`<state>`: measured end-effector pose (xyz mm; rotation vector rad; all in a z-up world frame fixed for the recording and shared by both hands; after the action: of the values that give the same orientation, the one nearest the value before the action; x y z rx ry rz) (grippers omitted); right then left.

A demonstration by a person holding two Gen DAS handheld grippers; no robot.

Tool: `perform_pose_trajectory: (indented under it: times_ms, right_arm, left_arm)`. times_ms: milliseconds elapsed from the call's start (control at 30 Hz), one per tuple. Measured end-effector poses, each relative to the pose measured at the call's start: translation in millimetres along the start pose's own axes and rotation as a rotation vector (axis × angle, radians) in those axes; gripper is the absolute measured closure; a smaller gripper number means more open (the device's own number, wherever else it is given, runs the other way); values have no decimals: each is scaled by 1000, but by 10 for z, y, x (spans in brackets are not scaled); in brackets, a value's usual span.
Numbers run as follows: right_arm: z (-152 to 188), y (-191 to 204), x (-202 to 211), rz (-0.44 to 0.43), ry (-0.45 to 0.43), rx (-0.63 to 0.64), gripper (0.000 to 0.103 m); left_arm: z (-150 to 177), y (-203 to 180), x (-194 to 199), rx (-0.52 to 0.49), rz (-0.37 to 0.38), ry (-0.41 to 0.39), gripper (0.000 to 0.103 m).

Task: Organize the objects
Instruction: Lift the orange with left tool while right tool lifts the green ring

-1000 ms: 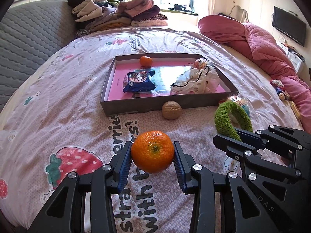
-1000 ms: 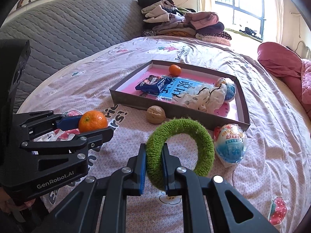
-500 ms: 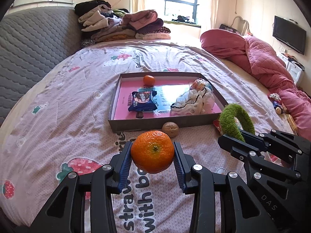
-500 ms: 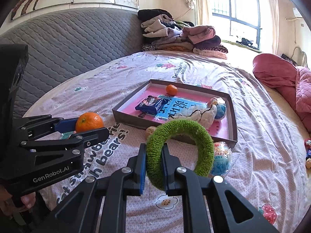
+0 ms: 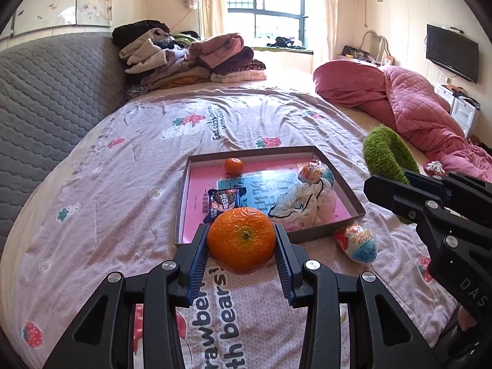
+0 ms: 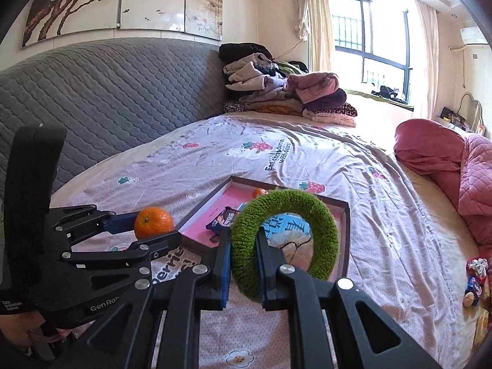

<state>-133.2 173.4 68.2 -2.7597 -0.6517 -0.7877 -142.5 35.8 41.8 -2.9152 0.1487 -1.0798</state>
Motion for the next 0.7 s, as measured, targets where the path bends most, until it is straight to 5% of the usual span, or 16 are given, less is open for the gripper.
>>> perform_pose_trajectory:
  times_ms: [367, 700]
  right_arm:
    - [-383, -370, -237, 25, -29, 4, 89]
    - [-344, -760, -658, 58, 30, -17, 89]
  left_arm:
    - [-528, 57, -342, -1, -17, -16, 61]
    - [-671, 116, -958, 4, -31, 35, 61]
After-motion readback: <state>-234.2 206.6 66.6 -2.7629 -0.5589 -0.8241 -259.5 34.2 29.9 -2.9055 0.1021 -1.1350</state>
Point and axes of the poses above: each gripper's, at about its wrist camera, not at the fingertips, and x roughly against the way its jaws point, y to its left, z to its underside, the point moved 4 cm from there along -x, roughly the way its jaws point, and after that the axes turned 5 degrees about x, right-handed, at the moved point
